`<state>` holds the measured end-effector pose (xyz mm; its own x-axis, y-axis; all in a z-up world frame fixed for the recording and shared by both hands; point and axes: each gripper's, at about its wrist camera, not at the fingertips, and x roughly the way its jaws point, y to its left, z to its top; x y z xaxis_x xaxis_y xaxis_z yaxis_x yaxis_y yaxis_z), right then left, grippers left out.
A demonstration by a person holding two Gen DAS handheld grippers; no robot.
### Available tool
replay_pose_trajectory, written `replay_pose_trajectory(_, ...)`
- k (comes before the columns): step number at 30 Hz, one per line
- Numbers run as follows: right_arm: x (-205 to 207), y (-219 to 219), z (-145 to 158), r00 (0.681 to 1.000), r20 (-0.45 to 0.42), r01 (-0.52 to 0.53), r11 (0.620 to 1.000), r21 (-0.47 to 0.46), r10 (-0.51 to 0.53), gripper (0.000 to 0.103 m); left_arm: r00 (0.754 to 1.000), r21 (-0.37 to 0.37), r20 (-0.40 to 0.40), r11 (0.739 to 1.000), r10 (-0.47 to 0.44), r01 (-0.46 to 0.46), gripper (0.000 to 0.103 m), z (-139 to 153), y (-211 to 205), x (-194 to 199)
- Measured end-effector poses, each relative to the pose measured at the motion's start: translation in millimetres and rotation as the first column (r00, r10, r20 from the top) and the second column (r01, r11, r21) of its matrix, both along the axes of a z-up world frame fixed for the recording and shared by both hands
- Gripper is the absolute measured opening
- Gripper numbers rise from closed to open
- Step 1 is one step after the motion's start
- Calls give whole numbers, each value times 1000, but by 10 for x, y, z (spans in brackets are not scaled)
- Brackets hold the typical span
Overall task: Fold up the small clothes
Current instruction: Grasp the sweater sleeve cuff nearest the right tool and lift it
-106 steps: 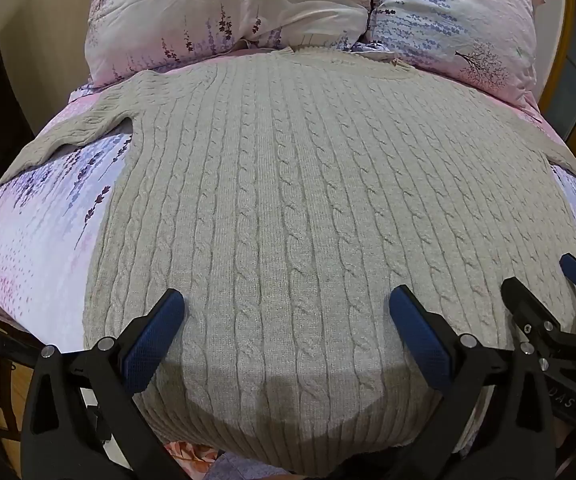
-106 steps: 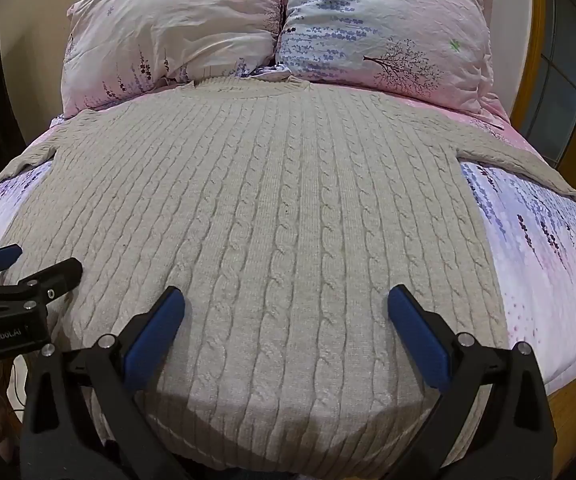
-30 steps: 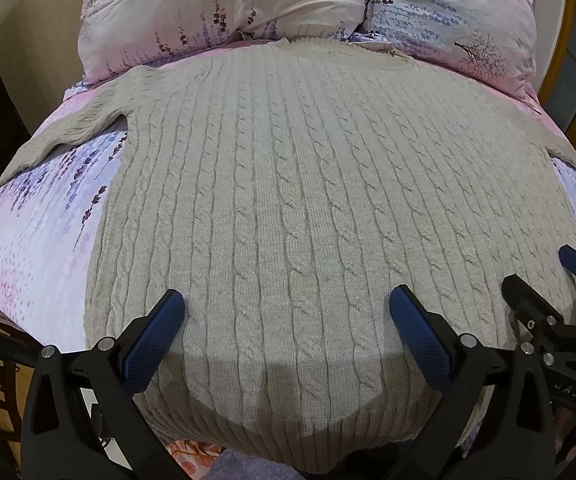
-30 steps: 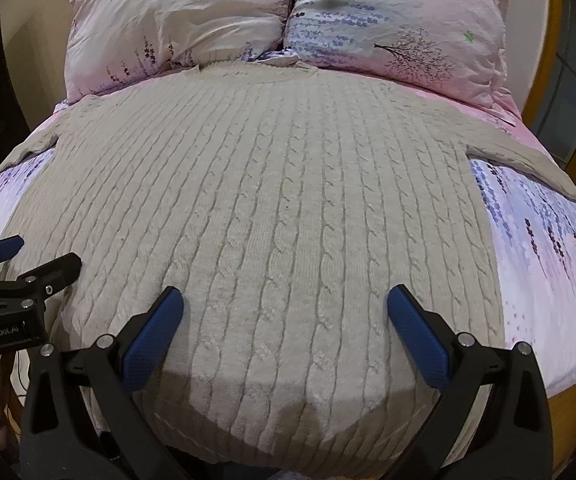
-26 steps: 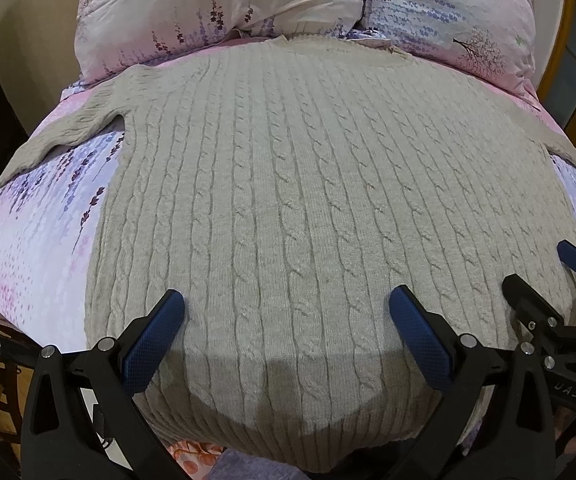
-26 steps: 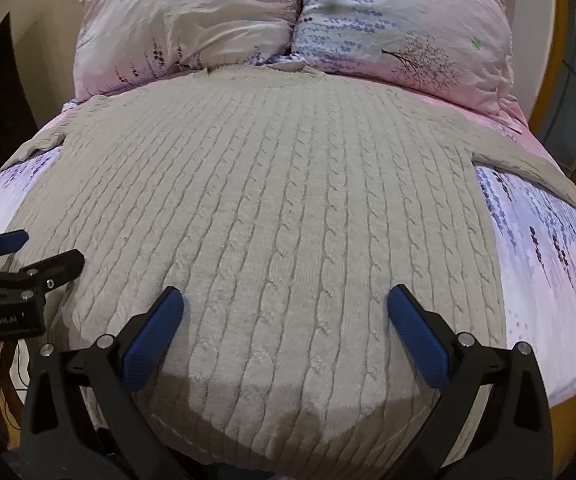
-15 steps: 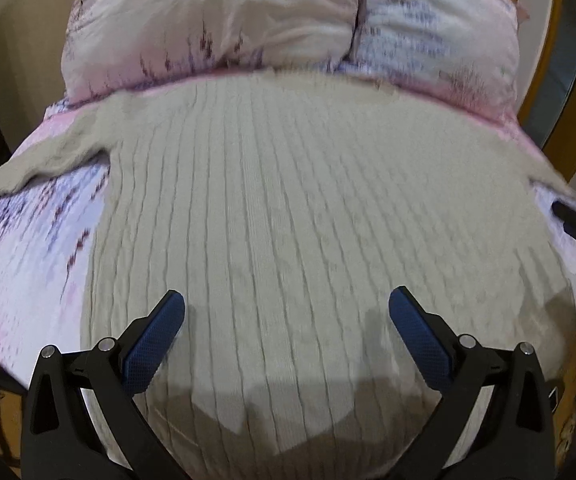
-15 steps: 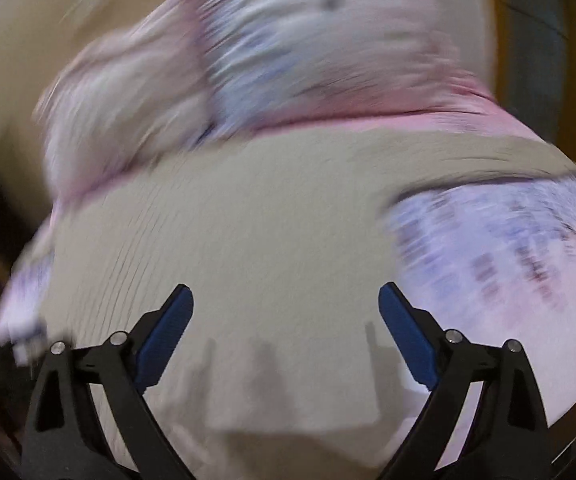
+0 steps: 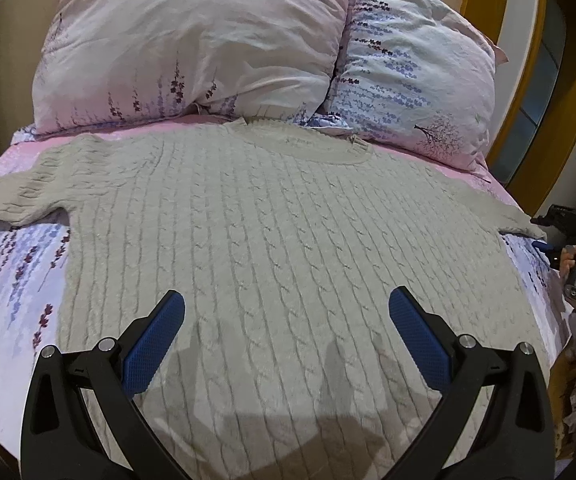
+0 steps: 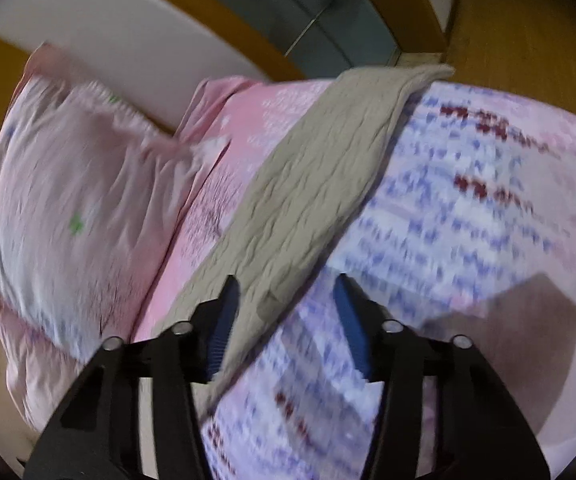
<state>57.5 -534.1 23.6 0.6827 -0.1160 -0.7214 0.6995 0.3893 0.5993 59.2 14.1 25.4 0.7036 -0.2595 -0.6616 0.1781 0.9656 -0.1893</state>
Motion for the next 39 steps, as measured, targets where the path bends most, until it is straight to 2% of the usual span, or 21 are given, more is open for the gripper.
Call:
replay_pose_trajectory(4, 85, -214, -22, 999, -8, 41, 999, -7, -41, 30, 1000, -35, 3, 999, -2, 2, 102, -23, 60, 69)
replay_pose_trajectory(8, 18, -415, -31, 996, -8, 87, 996, -17, -87, 25, 1000, -53, -5, 999, -7, 7, 102, -15, 108, 139)
replay_pose_trajectory(10, 88, -435, -31, 995, -32, 91, 995, -43, -92, 14, 1000, -77, -6, 997, -4, 4, 102, -9, 154, 171)
replay_pose_trajectory(12, 126, -423, -8, 994, -63, 84, 993, -83, -89, 9, 1000, -87, -5, 996, 2, -3, 102, 2, 192, 204)
replay_pose_trajectory(15, 196, -289, 203, 996, -55, 63, 978, -201, -75, 8, 1000, -115, 1, 993, 8, -8, 102, 17, 264, 243)
replay_pose_trajectory(17, 274, -91, 469, 998, -36, 30, 946, -321, -43, 8, 1000, -152, 12, 988, 17, -15, 102, 22, 325, 239)
replay_pose_trajectory(20, 466, 344, 845, 996, 14, -74, 891, -448, 90, 8, 999, -218, 18, 975, 41, -36, 102, 25, 429, 253)
replay_pose_trajectory(23, 704, 926, 1092, 962, 37, -212, 820, -532, 272, 8, 998, -248, 11, 967, 58, -53, 102, 18, 498, 268)
replay_pose_trajectory(26, 941, 1521, 1123, 889, 34, -367, 753, -546, 457, 8, 998, -248, 14, 967, 62, -57, 102, 23, 528, 261)
replay_pose_trajectory(27, 1041, 1770, 1069, 848, 20, -440, 723, -532, 530, 8, 998, -245, 15, 968, 61, -55, 102, 25, 537, 255)
replay_pose_trajectory(30, 1232, 2280, 841, 756, -24, -584, 658, -476, 654, 8, 998, -239, 23, 970, 61, -54, 102, 39, 565, 243)
replay_pose_trajectory(31, 1274, 2476, 720, 715, -50, -640, 624, -448, 697, 8, 998, -238, 26, 970, 62, -54, 102, 44, 577, 243)
replay_pose_trajectory(34, 1373, 2891, 322, 620, -139, -760, 548, -348, 772, 12, 997, -245, 32, 968, 65, -55, 102, 57, 623, 244)
replay_pose_trajectory(36, 1390, 2963, 159, 603, -152, -785, 548, -288, 783, 17, 997, -250, 39, 967, 65, -53, 102, 70, 654, 247)
replay_pose_trajectory(38, 1347, 2859, 79, 632, -93, -768, 605, -211, 769, 23, 997, -252, 46, 966, 64, -51, 102, 82, 686, 252)
replay_pose_trajectory(39, 1319, 2764, 83, 660, -54, -745, 643, -180, 749, 31, 997, -251, 51, 967, 64, -49, 102, 97, 703, 268)
